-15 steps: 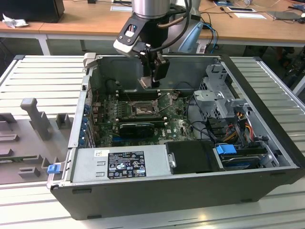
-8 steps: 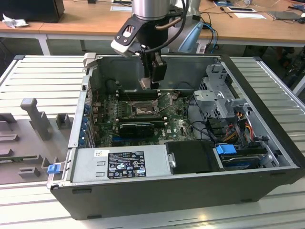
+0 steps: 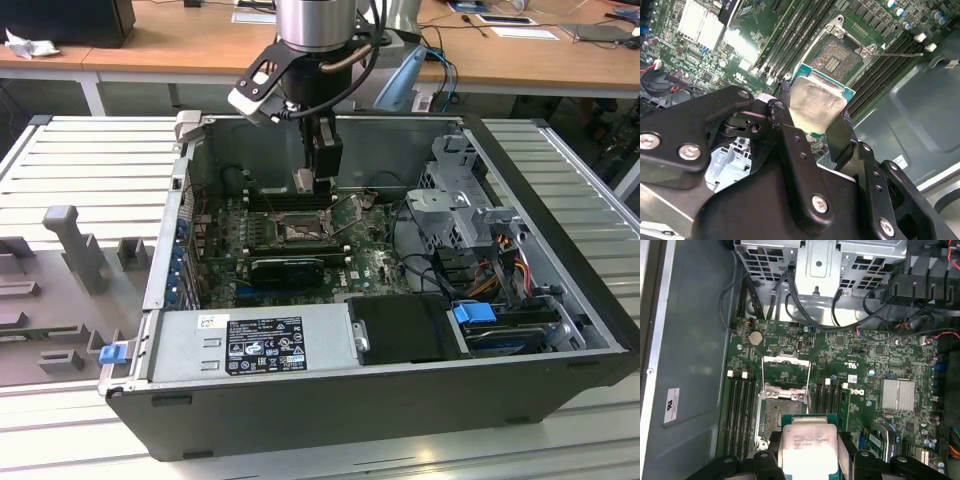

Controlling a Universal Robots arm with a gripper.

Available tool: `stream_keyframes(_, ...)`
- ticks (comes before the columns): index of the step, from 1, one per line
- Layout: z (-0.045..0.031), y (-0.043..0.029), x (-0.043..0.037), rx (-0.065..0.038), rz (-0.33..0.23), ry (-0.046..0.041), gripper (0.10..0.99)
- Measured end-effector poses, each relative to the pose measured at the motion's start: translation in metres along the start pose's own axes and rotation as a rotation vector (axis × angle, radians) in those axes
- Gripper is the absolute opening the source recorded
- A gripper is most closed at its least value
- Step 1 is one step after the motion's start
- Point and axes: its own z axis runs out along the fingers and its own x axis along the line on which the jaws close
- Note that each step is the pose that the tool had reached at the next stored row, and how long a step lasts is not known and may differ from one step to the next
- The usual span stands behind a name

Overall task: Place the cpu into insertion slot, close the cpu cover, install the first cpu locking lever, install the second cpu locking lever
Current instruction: 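Place the cpu into insertion slot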

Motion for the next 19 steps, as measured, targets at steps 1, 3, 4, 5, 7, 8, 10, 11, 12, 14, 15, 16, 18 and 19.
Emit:
stream_keyframes(1, 0.0019, -0.0002, 0.0000, 0.000, 0.000, 0.0000, 0.529)
stream_keyframes(3, 0.0039, -0.0003, -0.0001, 0.000, 0.001, -0.0001, 0.529)
stream_keyframes(4, 0.0047, -0.0004, -0.0001, 0.000, 0.001, -0.0001, 0.529)
stream_keyframes(5, 0.0060, -0.0005, -0.0001, 0.000, 0.001, -0.0001, 0.529)
stream_keyframes(7, 0.0075, -0.0006, -0.0001, 0.000, 0.002, -0.0002, 0.529)
stream_keyframes(8, 0.0080, -0.0006, -0.0001, 0.000, 0.002, -0.0002, 0.529)
stream_keyframes(10, 0.0085, -0.0007, -0.0002, 0.000, 0.002, -0.0003, 0.529)
stream_keyframes(11, 0.0089, -0.0007, -0.0002, 0.000, 0.002, -0.0003, 0.529)
stream_keyframes(12, 0.0092, -0.0008, -0.0002, 0.000, 0.002, -0.0003, 0.529)
stream_keyframes(14, 0.0098, -0.0008, -0.0002, 0.001, 0.002, -0.0003, 0.529)
stream_keyframes(15, 0.0100, -0.0008, -0.0002, 0.001, 0.002, -0.0002, 0.529)
stream_keyframes(16, 0.0102, -0.0008, -0.0002, 0.001, 0.002, -0.0001, 0.529)
stream_keyframes(18, 0.0108, -0.0009, -0.0002, 0.001, 0.002, -0.0002, 0.529)
stream_keyframes(19, 0.0112, -0.0009, -0.0002, 0.001, 0.002, -0.0002, 0.529)
